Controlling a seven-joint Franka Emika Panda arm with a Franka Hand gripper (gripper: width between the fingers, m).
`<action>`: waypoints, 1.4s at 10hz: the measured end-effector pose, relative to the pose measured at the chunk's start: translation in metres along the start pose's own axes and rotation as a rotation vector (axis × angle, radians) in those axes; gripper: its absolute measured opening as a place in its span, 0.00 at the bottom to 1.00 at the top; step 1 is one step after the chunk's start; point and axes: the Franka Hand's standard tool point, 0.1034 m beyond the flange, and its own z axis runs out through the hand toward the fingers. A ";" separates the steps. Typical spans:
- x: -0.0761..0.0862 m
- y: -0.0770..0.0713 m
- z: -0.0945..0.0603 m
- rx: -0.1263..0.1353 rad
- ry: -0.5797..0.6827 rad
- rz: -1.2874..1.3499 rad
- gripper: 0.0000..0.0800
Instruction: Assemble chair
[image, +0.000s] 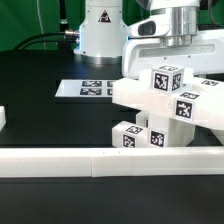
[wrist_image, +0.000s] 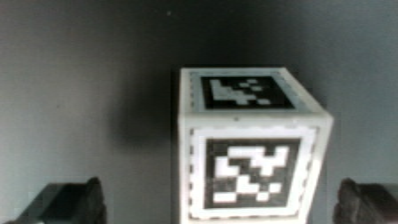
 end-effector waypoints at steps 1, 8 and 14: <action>-0.001 -0.001 0.001 0.000 -0.002 -0.001 0.81; -0.007 -0.003 0.006 0.000 -0.016 -0.009 0.81; -0.006 -0.002 0.005 -0.001 -0.016 -0.008 0.36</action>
Offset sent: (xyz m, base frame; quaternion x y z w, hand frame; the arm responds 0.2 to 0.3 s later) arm -0.0016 0.0033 -0.0053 -0.0066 -0.0032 0.0005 1.0000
